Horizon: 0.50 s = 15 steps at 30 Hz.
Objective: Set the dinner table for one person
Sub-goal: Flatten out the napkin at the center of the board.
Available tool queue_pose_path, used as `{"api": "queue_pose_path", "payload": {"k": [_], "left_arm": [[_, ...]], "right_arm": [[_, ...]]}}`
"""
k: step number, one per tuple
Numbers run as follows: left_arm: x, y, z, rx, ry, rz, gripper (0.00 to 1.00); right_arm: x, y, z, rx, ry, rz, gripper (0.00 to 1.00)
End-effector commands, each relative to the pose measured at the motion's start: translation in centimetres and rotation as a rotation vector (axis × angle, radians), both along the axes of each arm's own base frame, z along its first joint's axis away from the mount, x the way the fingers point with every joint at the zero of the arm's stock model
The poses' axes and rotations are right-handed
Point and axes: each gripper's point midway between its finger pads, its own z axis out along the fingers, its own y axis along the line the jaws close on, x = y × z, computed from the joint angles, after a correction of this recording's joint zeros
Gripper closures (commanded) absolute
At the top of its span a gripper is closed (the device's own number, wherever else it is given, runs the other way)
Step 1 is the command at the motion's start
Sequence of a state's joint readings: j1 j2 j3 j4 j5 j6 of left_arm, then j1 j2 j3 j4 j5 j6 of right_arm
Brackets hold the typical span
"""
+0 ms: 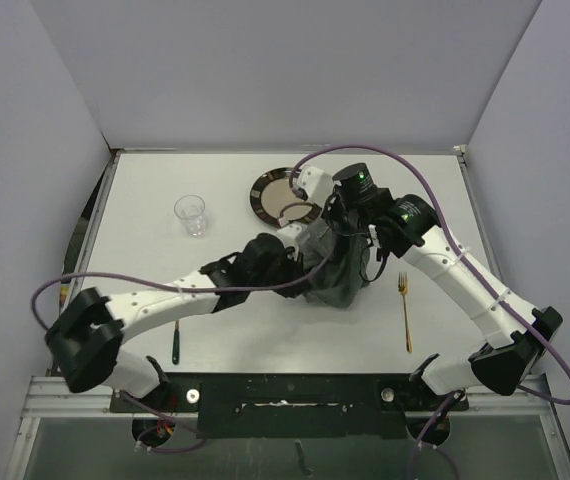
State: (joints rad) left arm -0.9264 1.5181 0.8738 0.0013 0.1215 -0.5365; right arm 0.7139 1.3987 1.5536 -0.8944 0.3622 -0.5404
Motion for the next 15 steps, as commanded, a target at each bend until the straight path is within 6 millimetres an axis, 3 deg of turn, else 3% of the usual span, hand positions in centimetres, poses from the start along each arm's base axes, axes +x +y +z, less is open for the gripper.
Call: {"api": "queue_pose_path", "payload": {"k": [1,6,11,15], "left_arm": [[1.3,2.7,18.8,-0.198,-0.421,0.003,1.0],[0.1,7.5,28.1,-0.277,-0.639,0.072,1.0],[-0.7,10.8,33.1,-0.302,-0.76,0.133,1.0],[-2.4,13.1,37.2,-0.363,-0.832,0.149,1.0]], "right_arm": [[1.8,-0.3,5.4,0.091,-0.198,-0.053,1.0],[3.3,0.6,6.1,0.107,-0.263,-0.069,1.0],[3.6,3.0,10.0,0.245,-0.273,-0.033,1.0],[3.2,5.5,11.7,0.337,-0.236,0.038,1.0]]}}
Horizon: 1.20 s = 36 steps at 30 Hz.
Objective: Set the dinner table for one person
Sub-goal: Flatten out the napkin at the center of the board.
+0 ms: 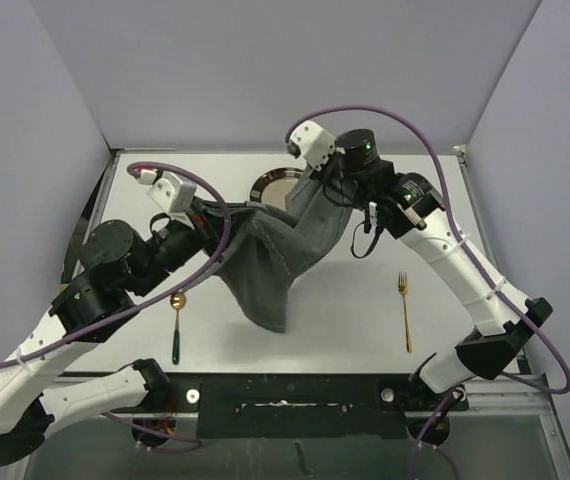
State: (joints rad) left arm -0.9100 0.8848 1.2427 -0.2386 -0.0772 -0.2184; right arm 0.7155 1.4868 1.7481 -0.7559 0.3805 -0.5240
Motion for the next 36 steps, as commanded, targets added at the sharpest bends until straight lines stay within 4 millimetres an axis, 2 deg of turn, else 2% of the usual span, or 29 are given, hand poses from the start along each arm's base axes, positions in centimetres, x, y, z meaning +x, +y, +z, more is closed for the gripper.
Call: {"api": "queue_pose_path", "payload": {"k": [1,5,9,12,14,15,17,19,23,24,29,31,35,36], "left_arm": [[-1.0,2.8,3.5,-0.011,-0.094,0.052,1.0],[-2.3,6.5,6.7,-0.03,-0.18,0.115,1.0],[-3.9,8.9,9.4,-0.05,-0.233,0.13,1.0],[-4.8,10.2,10.7,-0.057,-0.255,0.136,1.0],[-5.6,10.9,11.5,-0.077,-0.274,0.128,1.0],[-5.9,11.0,11.8,-0.091,-0.281,0.12,1.0],[-6.0,10.5,11.5,-0.109,-0.268,0.1,1.0],[-5.1,9.2,9.8,-0.081,-0.223,0.086,1.0],[-2.7,4.5,4.5,-0.002,-0.096,0.021,1.0],[-2.3,3.3,3.3,0.007,-0.067,0.0,1.0],[-0.5,-2.5,-3.3,0.018,0.091,-0.11,1.0],[0.0,-4.0,-6.1,0.028,0.154,-0.13,1.0],[0.1,-5.5,-11.9,0.043,0.285,-0.154,1.0],[-0.1,-5.8,-13.1,0.054,0.318,-0.164,1.0]], "right_arm": [[-0.8,3.2,5.2,0.181,-0.051,0.094,1.0],[-0.7,6.8,5.6,0.229,-0.028,0.184,1.0],[-1.0,11.2,5.5,0.23,-0.021,0.268,1.0],[-1.7,14.6,5.3,0.195,-0.044,0.329,1.0],[-2.1,16.5,4.3,0.169,-0.044,0.356,1.0],[-2.3,17.1,4.9,0.175,-0.058,0.365,1.0],[-2.5,17.8,4.3,0.166,-0.046,0.372,1.0],[-2.6,17.6,3.1,0.15,-0.027,0.369,1.0],[-2.7,15.8,0.2,0.066,-0.016,0.345,1.0],[-2.7,15.0,-1.1,0.034,-0.004,0.332,1.0],[-1.6,10.2,-4.0,-0.024,0.036,0.241,1.0],[-1.4,8.1,-5.4,-0.042,0.06,0.207,1.0],[-2.1,4.6,-7.9,-0.094,0.11,0.159,1.0],[-2.5,3.7,-9.2,-0.118,0.139,0.152,1.0]]}}
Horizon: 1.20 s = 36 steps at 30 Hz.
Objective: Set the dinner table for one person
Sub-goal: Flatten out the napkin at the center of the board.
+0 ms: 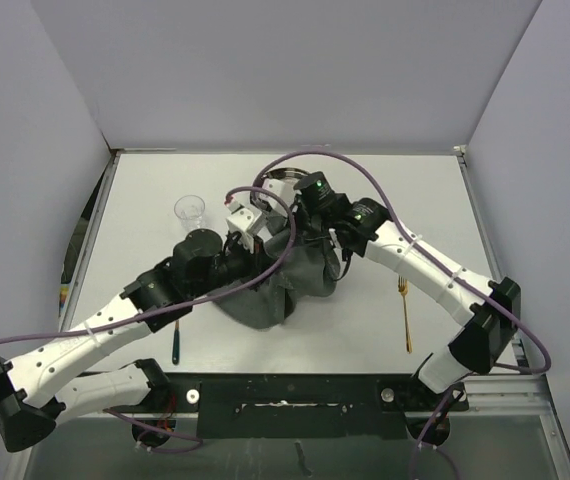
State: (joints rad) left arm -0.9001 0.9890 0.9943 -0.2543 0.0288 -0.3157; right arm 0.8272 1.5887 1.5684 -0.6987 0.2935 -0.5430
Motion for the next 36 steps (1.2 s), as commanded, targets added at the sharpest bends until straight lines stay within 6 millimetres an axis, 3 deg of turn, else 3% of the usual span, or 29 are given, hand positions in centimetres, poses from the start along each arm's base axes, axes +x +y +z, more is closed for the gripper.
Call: {"api": "queue_pose_path", "payload": {"k": [1,7,8,12,13,18,22,27,30,36], "left_arm": [[-1.1,-1.9,1.0,-0.161,0.057,-0.056,1.0],[-2.5,-2.5,-3.6,-0.091,0.197,-0.102,0.98],[-2.7,-2.5,-4.2,-0.074,0.218,-0.108,0.85],[-3.2,-1.7,-5.5,-0.028,0.258,-0.087,0.14],[-3.2,-1.3,-5.6,-0.023,0.252,-0.07,0.05],[-2.7,0.8,-5.4,-0.019,0.197,0.008,0.02],[-1.5,1.2,-7.4,0.048,0.182,0.057,0.02],[2.1,1.6,-11.3,0.121,0.18,0.2,0.02],[4.4,1.5,-13.1,0.109,0.218,0.232,0.02],[8.9,2.6,-17.1,0.148,0.29,0.337,0.02]], "right_arm": [[-0.9,-3.5,0.4,-0.003,-0.029,-0.045,1.0],[-3.1,-7.4,-5.8,-0.128,0.107,-0.117,1.0],[-3.3,-8.1,-6.6,-0.141,0.122,-0.133,1.0],[-3.1,-11.4,-8.2,-0.16,0.147,-0.229,0.89],[-2.8,-12.4,-8.0,-0.154,0.138,-0.26,0.88],[-1.1,-17.4,-5.8,-0.116,0.088,-0.384,0.89],[-0.7,-19.8,-5.6,-0.131,0.087,-0.415,0.83],[-0.7,-19.9,-7.4,-0.124,0.146,-0.435,0.53],[0.0,-19.6,-7.6,-0.111,0.145,-0.443,0.43],[1.6,-18.4,-5.9,-0.025,0.134,-0.446,0.41]]}}
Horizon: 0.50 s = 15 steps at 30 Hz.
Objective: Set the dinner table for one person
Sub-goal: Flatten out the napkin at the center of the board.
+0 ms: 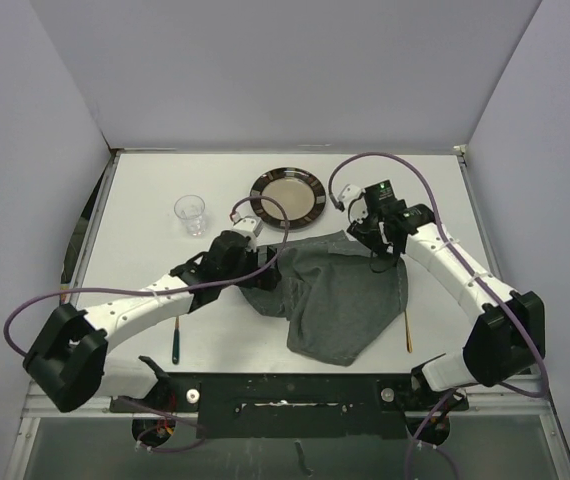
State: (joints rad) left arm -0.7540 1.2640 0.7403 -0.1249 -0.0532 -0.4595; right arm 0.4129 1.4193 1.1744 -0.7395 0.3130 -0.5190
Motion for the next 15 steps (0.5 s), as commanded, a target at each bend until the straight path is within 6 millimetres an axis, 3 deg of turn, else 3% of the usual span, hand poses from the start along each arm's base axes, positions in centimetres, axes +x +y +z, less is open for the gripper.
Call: {"api": "queue_pose_path", "payload": {"k": [1,4,5,8,15], "left_arm": [[4.4,-0.3,-0.1,-0.052,-0.039,0.09,0.02],[5.6,0.9,-2.6,-0.056,0.009,0.157,0.02],[6.0,1.3,-3.3,-0.051,0.027,0.178,0.02],[6.7,2.3,-4.5,-0.016,0.052,0.226,0.02],[7.0,6.5,-6.7,0.087,0.083,0.407,0.02]], "right_arm": [[2.4,1.8,3.4,0.118,-0.099,-0.011,0.42],[2.5,2.2,2.8,0.134,-0.075,-0.017,0.58],[2.6,2.2,2.4,0.132,-0.066,-0.016,0.59],[2.4,2.4,1.8,0.13,-0.051,-0.004,0.51],[2.3,2.4,1.0,0.119,-0.03,0.014,0.51]]}}
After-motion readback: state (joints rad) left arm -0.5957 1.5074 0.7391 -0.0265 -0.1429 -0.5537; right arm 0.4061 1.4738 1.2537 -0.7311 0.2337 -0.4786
